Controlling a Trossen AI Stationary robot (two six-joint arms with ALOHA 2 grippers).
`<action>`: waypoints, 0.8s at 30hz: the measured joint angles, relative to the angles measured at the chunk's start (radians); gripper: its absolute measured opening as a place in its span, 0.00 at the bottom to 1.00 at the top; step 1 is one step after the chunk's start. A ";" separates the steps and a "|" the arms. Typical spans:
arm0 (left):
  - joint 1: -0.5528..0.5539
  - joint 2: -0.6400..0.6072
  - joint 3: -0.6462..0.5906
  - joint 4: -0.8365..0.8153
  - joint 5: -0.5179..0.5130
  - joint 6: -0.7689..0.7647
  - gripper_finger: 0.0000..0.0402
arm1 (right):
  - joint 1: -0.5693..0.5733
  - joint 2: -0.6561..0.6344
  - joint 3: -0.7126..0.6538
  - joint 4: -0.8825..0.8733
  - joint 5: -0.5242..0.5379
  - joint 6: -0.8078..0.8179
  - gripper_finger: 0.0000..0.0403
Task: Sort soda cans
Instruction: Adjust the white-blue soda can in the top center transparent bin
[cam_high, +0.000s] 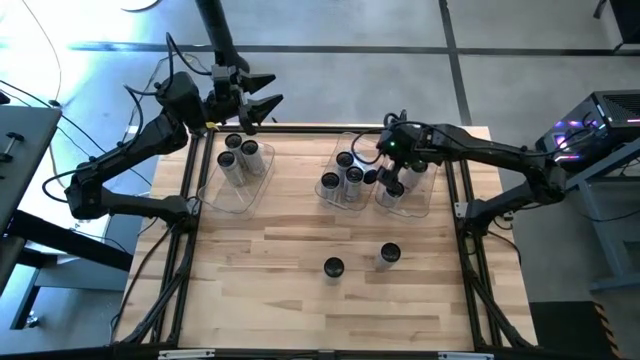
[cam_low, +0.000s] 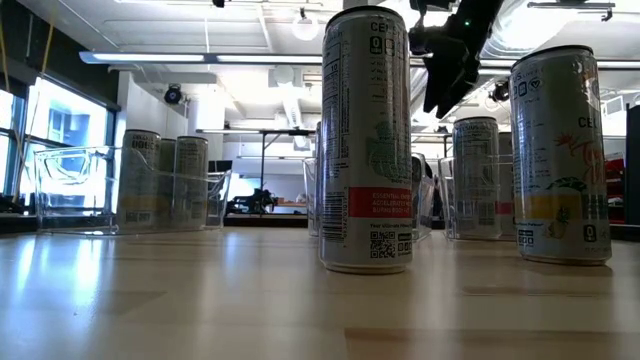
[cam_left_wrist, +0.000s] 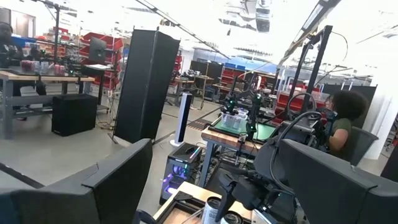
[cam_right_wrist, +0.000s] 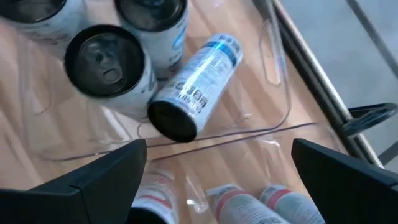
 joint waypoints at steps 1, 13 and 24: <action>0.000 0.000 0.000 0.000 0.000 0.000 0.86 | 0.000 0.000 0.000 -0.004 -0.007 0.002 0.98; 0.000 0.000 0.000 0.005 0.002 0.000 0.86 | 0.062 0.072 0.001 -0.004 0.056 -0.031 0.98; -0.013 -0.018 0.000 0.007 0.004 -0.002 0.86 | 0.062 0.114 0.001 -0.009 0.113 -0.067 0.98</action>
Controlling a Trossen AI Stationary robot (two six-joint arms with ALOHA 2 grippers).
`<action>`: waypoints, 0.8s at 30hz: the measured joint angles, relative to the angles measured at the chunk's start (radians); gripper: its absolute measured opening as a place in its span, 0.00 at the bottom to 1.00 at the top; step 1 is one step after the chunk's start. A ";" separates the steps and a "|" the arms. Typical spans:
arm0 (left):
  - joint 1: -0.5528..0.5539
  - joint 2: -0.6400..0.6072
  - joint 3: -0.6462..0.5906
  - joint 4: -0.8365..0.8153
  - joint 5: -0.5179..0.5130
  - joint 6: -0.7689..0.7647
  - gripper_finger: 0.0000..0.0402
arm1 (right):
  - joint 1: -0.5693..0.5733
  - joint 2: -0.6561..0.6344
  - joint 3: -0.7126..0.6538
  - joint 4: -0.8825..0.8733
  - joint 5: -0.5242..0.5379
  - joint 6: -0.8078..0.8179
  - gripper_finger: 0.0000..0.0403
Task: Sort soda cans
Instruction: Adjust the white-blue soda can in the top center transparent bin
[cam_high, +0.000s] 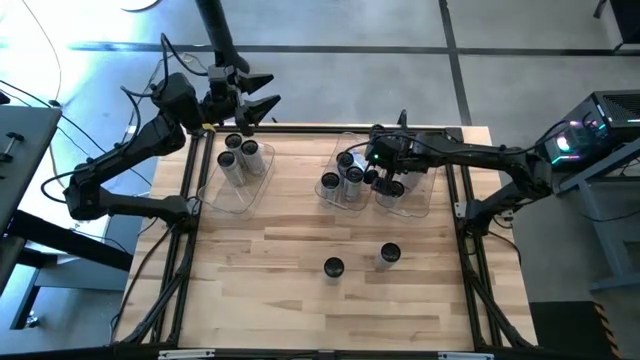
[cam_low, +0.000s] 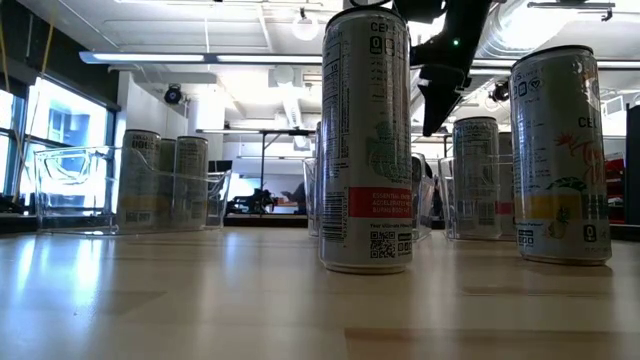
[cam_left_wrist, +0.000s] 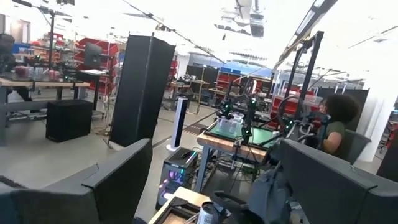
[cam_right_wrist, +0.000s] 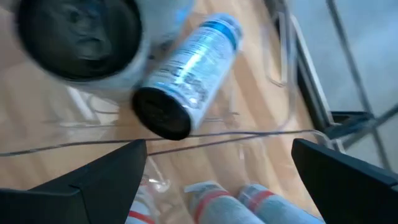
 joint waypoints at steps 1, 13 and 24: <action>-0.002 -0.003 0.000 0.001 0.000 0.000 0.86 | 0.000 0.000 0.000 -0.004 0.015 0.000 0.98; -0.002 -0.015 0.000 0.016 0.000 -0.006 0.86 | 0.000 -0.001 0.000 0.013 0.005 -0.021 0.98; -0.010 -0.073 0.000 0.021 -0.001 -0.024 0.86 | -0.023 0.021 0.000 0.089 -0.003 -0.095 0.98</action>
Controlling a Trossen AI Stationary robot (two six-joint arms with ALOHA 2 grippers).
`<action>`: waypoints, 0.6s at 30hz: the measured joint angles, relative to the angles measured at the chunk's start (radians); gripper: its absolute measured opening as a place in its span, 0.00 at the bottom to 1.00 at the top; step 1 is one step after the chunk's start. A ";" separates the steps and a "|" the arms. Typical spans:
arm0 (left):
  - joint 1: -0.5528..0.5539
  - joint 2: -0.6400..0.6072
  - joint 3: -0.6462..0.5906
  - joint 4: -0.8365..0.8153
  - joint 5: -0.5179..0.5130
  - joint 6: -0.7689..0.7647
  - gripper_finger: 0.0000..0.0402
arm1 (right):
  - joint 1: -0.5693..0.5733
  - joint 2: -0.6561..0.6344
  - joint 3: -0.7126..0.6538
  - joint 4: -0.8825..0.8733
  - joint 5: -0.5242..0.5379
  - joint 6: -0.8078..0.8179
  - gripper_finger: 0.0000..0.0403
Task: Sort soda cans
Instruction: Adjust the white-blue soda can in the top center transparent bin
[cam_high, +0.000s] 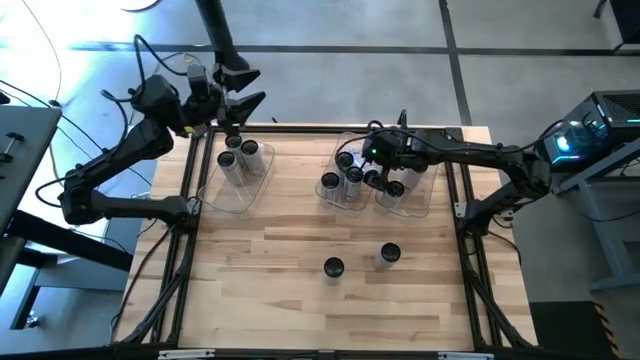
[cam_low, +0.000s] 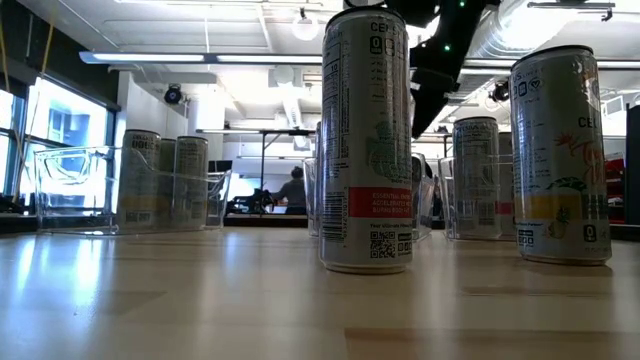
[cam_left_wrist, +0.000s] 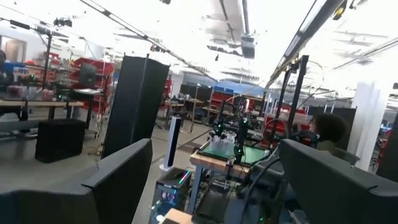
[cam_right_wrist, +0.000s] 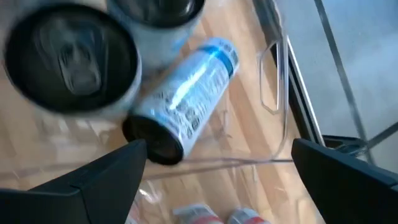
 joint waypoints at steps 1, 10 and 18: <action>-0.004 -0.006 0.000 0.000 -0.001 0.000 0.86 | -0.001 0.000 0.000 -0.012 0.005 -0.015 0.98; -0.036 -0.017 0.000 -0.002 -0.002 0.001 0.86 | -0.035 0.000 0.000 -0.002 -0.006 -0.088 0.86; -0.051 -0.017 0.000 -0.001 -0.008 0.007 0.86 | -0.039 0.000 -0.069 0.054 -0.067 -0.142 0.73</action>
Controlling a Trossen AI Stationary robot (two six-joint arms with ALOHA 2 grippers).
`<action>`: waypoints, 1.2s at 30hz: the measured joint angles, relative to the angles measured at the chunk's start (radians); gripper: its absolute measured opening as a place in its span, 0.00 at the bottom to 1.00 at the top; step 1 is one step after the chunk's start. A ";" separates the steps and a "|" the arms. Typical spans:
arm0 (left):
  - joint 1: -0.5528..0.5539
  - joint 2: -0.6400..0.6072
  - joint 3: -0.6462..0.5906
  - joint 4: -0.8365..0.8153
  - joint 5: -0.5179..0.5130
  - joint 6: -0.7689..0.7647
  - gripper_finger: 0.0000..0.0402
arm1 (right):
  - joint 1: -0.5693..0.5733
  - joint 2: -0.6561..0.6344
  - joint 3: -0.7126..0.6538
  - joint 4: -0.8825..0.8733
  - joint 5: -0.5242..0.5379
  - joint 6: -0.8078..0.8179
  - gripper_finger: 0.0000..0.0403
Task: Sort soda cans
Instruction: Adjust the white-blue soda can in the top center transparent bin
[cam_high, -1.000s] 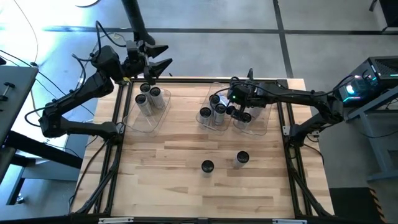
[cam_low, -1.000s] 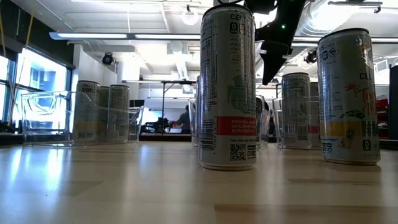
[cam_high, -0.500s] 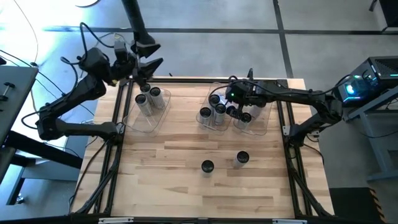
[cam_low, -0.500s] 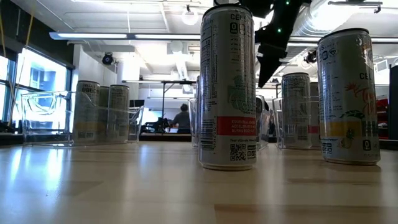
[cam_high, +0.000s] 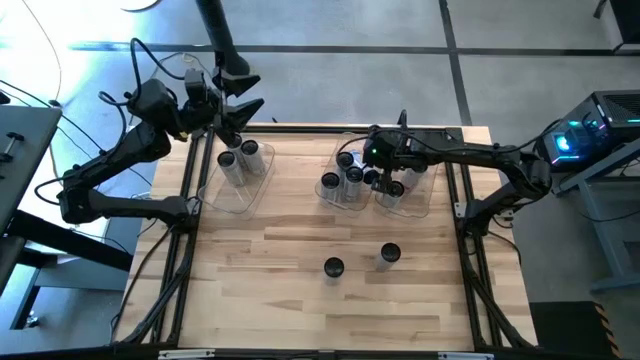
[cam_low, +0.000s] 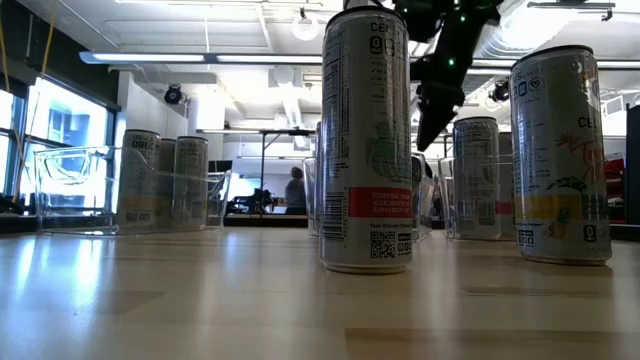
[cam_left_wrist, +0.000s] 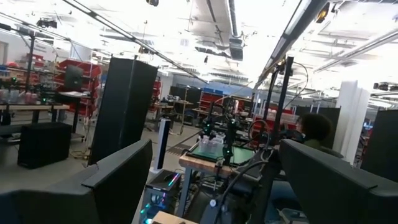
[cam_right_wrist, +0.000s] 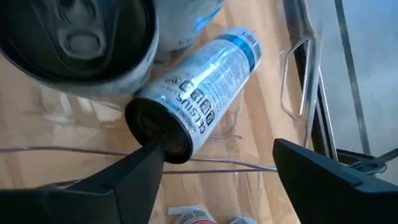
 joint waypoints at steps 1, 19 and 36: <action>0.000 0.000 0.000 0.000 -0.001 0.000 0.86 | 0.000 0.000 -0.010 0.009 0.005 -0.008 0.73; 0.001 0.000 0.000 0.000 -0.048 0.019 0.86 | -0.018 0.042 -0.015 0.081 -0.017 -0.105 0.73; 0.001 0.000 0.000 0.004 -0.051 0.037 0.86 | -0.058 0.059 -0.015 0.150 0.013 -0.165 0.68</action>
